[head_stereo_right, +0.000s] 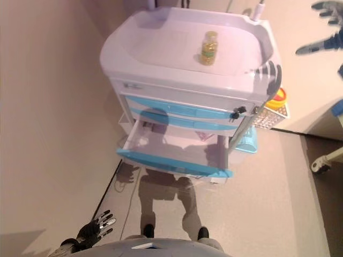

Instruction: Open the drawer and pick up the medicine

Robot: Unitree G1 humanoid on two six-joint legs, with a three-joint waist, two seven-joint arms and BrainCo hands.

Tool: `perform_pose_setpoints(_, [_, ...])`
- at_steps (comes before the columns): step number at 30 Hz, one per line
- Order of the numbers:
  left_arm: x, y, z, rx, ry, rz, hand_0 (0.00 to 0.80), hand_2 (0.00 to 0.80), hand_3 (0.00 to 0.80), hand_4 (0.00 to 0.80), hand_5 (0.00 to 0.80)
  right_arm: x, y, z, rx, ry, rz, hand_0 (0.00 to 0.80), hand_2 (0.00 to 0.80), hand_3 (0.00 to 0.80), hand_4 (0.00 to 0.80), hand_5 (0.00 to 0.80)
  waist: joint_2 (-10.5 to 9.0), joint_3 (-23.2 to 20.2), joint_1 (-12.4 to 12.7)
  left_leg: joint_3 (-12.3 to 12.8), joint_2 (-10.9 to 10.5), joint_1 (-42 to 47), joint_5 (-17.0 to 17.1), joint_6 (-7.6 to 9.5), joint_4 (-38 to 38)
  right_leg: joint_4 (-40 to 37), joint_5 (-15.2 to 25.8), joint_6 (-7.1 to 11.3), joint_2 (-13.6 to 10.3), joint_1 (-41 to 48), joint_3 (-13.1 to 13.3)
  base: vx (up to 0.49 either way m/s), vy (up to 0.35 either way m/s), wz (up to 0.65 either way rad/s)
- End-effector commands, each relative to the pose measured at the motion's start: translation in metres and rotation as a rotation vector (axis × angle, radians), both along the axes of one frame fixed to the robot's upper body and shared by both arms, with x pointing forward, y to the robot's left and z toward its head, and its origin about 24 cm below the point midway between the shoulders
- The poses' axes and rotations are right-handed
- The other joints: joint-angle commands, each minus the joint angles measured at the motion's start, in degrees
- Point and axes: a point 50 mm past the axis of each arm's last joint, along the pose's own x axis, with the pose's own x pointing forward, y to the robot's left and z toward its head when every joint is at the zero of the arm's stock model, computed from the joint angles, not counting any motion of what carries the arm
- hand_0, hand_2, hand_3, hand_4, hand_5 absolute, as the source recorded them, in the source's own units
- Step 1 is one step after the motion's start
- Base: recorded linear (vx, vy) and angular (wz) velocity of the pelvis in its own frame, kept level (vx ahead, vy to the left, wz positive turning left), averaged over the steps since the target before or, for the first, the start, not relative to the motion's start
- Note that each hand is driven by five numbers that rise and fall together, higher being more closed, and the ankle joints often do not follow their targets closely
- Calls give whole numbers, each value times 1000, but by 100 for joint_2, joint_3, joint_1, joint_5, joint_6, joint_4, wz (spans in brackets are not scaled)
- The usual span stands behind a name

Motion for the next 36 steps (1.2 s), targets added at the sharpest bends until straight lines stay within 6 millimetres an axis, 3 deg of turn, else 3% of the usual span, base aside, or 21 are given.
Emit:
perform_pose_setpoints(1, [21, 2, 7, 116, -48, -158, 0, 0, 0, 0, 0, -6, 19, 5, 98, -91, 137, 0, 0, 0, 0, 0, -113, -78, -4, -7, -37, -252, -583, 1, 498, 564, -151, 266, -91, -335, -80, -60, 16, -27])
perform_pose_setpoints(9, [57, -17, 15, 202, -150, -353, 0, 0, 0, 0, 0, -15, 55, -76, 362, 67, 364, 0, 0, 0, 0, 0, 33, 15, -348, 244, 41, -111, -592, -41, 436, 575, -132, 309, -81, -362, 91, -61, 7, -17])
perform_pose_setpoints(15, [75, -31, 20, 243, -198, -445, 0, 0, 0, 0, 0, -33, 63, -135, 494, 244, 411, 0, 0, 0, 0, 0, 78, 26, -559, 440, 82, -112, -551, -60, 423, 566, -82, 369, -78, -458, 173, -27, -4, -3])
perform_pose_setpoints(24, [93, -38, 23, 308, -221, -515, 0, 0, 0, 0, 0, -45, 61, -181, 703, 383, 418, 0, 0, 0, 0, 0, 144, 243, -971, 747, 66, -141, -645, -14, 587, 660, -44, 425, -62, -691, 404, -26, 20, -21])
perform_pose_setpoints(30, [119, -22, 42, 383, -288, -516, 0, 0, 0, 0, 0, -59, 74, -205, 772, 590, 685, 0, 0, 0, 0, 0, 171, 662, -1264, 957, 28, -376, -698, 11, 799, 833, -7, 459, -71, -1092, 674, -103, 59, -32])
perform_pose_setpoints(36, [143, -10, 60, 453, -344, -517, 0, 0, 0, 0, 0, -69, 78, -232, 853, 788, 810, 0, 0, 0, 0, 0, 189, 1100, -1433, 1074, -29, -551, -728, 15, 1047, 989, 26, 448, -105, -1318, 871, -62, 88, -24])
